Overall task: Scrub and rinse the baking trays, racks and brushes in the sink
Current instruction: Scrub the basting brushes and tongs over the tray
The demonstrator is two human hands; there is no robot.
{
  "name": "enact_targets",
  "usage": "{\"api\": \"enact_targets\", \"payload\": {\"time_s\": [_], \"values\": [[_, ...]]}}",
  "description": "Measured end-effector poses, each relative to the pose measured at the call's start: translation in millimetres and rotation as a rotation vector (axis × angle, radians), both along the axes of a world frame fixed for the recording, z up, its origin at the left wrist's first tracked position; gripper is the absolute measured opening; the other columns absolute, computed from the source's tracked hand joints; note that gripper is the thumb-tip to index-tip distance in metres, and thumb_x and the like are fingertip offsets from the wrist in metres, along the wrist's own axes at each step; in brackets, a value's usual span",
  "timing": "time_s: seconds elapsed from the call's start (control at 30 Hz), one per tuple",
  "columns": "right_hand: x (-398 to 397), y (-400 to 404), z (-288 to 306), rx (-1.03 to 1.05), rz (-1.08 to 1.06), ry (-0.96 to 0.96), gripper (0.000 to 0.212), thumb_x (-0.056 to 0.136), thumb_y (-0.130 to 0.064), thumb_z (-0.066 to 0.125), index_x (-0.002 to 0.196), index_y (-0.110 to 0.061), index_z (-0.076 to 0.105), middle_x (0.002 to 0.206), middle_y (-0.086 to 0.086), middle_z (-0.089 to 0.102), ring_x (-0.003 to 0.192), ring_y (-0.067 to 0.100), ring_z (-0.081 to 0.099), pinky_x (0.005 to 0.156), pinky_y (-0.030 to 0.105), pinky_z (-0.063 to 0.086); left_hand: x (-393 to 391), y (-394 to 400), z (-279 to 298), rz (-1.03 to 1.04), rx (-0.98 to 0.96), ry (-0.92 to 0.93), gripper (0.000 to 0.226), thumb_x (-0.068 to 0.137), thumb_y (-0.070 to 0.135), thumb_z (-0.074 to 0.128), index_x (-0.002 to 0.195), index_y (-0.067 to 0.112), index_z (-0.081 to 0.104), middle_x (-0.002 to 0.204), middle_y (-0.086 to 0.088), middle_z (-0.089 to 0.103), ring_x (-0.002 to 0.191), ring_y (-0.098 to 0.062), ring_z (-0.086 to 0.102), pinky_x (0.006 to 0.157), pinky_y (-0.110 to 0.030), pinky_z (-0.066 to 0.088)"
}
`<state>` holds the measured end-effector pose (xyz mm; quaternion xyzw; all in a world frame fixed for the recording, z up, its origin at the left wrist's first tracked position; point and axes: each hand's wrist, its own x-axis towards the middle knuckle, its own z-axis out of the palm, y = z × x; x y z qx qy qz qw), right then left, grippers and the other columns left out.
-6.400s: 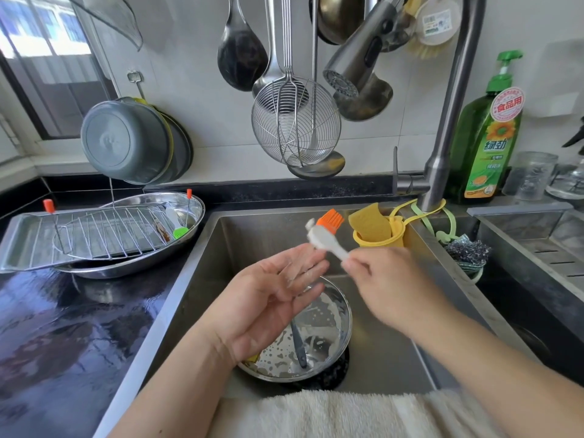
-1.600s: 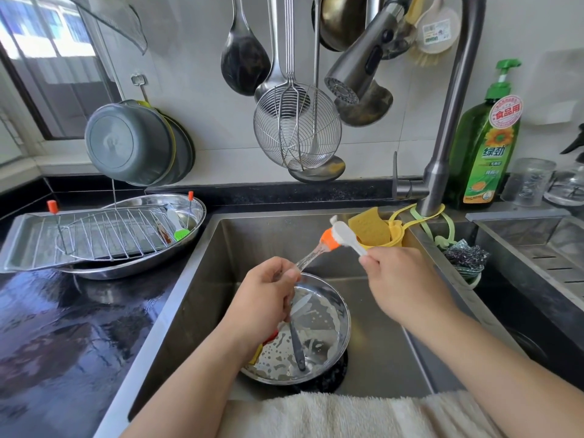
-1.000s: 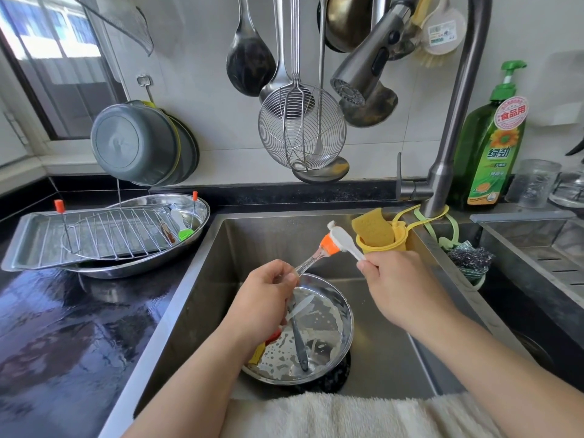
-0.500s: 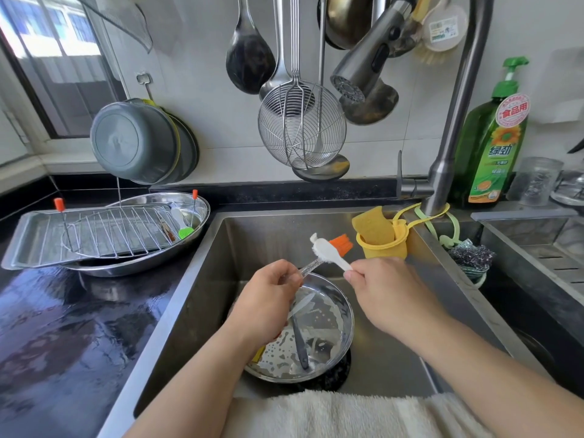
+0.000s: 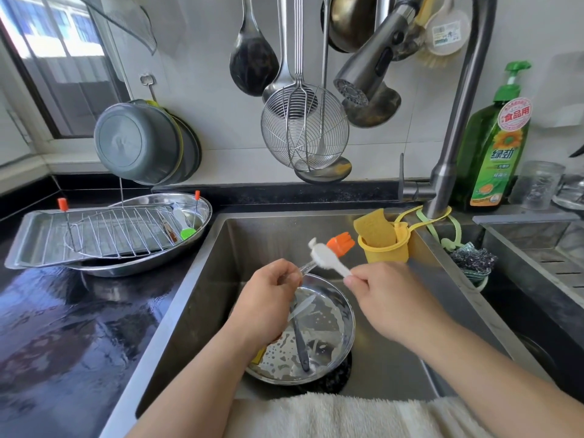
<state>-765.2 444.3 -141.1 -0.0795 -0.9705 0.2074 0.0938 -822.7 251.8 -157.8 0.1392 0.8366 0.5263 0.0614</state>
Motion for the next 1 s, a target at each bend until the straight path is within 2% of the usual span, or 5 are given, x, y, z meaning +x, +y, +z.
{"api": "enact_targets", "payload": {"time_s": [0.23,0.33,0.6,0.83,1.0], "values": [[-1.6,6.1,2.1,0.012,-0.107,0.063,0.044,0.104,-0.037,0.050,0.063,-0.020,0.045,0.062,-0.001,0.047,0.061,0.025,0.045,0.049,0.034,0.027,1.3,0.8,1.6,-0.004,0.222,-0.190,0.030,0.108,0.016,0.049,0.088,0.014,0.072,0.052,0.008,0.036,0.047,-0.012,0.030,0.054,-0.031,0.027],[0.7,-4.4,-6.3,-0.005,-0.007,0.031,0.042,0.103,-0.036,0.050,0.066,-0.017,0.047,0.062,-0.001,0.048,0.065,0.027,0.046,0.055,0.037,0.033,1.4,-1.7,0.4,0.002,0.325,-0.256,0.030,0.108,0.012,0.048,0.089,0.010,0.071,0.056,0.004,0.031,0.049,-0.013,0.026,0.057,-0.032,0.028],[-3.3,1.4,-9.7,-0.069,-0.031,0.086,0.043,0.103,-0.035,0.052,0.064,-0.020,0.046,0.063,-0.001,0.049,0.065,0.026,0.047,0.055,0.038,0.036,-0.1,-3.3,1.6,-0.033,0.460,-0.376,0.027,0.107,0.009,0.046,0.094,0.004,0.069,0.056,0.001,0.029,0.048,-0.014,0.023,0.053,-0.029,0.035],[-3.6,8.3,-4.6,-0.043,-0.102,0.098,0.043,0.104,-0.036,0.049,0.064,-0.022,0.046,0.063,-0.001,0.051,0.061,0.022,0.047,0.048,0.033,0.026,0.8,-5.3,4.1,-0.059,0.445,-0.420,0.025,0.105,0.009,0.047,0.097,0.004,0.069,0.059,-0.002,0.026,0.051,-0.016,0.022,0.055,-0.029,0.034],[-4.6,16.3,-2.0,-0.059,-0.169,0.028,0.046,0.105,-0.038,0.048,0.062,-0.020,0.045,0.065,0.001,0.050,0.064,0.027,0.048,0.051,0.032,0.030,0.8,-2.3,1.3,-0.016,0.260,-0.256,0.028,0.107,0.011,0.050,0.088,0.007,0.070,0.058,0.001,0.031,0.049,-0.015,0.026,0.053,-0.028,0.028]]}}
